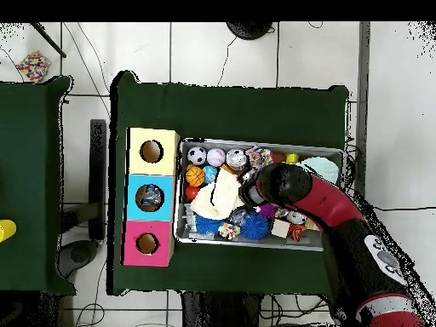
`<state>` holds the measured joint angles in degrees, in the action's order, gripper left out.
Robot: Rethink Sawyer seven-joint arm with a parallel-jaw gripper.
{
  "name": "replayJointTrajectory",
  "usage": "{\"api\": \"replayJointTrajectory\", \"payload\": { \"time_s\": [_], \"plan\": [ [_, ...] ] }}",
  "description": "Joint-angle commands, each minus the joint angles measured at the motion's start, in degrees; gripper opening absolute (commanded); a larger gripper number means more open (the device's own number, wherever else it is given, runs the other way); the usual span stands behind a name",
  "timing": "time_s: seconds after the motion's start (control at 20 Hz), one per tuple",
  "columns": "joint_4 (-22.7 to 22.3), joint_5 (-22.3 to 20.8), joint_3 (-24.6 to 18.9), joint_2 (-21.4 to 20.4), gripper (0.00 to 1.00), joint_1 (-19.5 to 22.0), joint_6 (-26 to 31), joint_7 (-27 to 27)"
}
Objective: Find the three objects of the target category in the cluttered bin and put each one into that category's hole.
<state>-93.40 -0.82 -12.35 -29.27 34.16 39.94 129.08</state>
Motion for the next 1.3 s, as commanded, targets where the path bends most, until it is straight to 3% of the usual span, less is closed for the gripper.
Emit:
{"api": "replayJointTrajectory", "payload": {
  "time_s": [0.05, 0.5, 0.85, 0.9, 1.1, 1.3],
  "plan": [
    [-4.54, -0.09, -12.73, 6.84, 1.0, 4.88, 3.07, -12.92],
    [-1.36, -4.07, -15.54, 12.92, 1.0, 7.13, 1.86, -12.81],
    [-0.97, -5.69, -16.35, 14.0, 1.0, 7.55, 2.42, -12.58],
    [-1.06, -5.82, -16.88, 14.21, 0.0, 7.92, 2.63, -12.21],
    [-2.38, -3.28, -18.12, 15.01, 0.0, 9.02, 3.47, -10.51],
    [-6.44, 1.29, -20.1, 16.04, 0.0, 10.86, 1.5, -4.62]
  ]
}}
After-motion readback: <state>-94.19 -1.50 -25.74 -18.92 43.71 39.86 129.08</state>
